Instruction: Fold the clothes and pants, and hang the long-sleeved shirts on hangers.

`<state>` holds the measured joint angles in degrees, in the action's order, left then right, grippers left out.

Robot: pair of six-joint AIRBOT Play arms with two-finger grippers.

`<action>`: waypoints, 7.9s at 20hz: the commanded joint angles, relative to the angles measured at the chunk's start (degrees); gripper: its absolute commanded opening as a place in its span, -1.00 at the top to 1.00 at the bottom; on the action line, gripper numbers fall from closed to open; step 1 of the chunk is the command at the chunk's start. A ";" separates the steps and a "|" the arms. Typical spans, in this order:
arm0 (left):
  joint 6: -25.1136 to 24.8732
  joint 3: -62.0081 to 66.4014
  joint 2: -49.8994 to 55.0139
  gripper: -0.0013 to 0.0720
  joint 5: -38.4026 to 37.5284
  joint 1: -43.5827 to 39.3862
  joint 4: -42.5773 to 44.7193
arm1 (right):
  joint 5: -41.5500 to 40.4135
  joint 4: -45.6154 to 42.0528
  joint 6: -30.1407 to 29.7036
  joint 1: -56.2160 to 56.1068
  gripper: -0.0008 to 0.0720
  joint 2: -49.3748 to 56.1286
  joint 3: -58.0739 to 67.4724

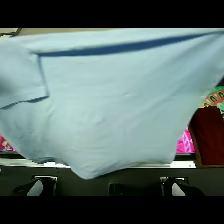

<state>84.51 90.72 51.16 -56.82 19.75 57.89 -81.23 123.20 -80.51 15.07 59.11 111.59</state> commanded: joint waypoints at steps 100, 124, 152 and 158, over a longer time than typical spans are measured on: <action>-19.39 -64.24 14.27 0.91 -14.27 8.26 -10.40 | 10.49 -1.36 -25.64 12.04 -0.48 9.84 -78.64; 3.21 -55.89 -16.04 0.93 -26.08 6.54 -8.44 | -1.73 2.95 -16.63 11.61 0.87 -9.81 -77.88; 5.07 15.76 68.52 0.90 -9.68 -13.88 -10.95 | 32.57 5.16 -12.87 1.14 0.86 26.51 -49.81; 4.50 19.50 65.20 -0.55 -13.33 -12.41 -10.34 | 19.93 3.80 -12.02 4.26 -0.35 25.99 -45.53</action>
<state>89.58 107.83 117.89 -67.75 6.66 47.13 -53.45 128.11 -92.86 17.26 85.84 63.26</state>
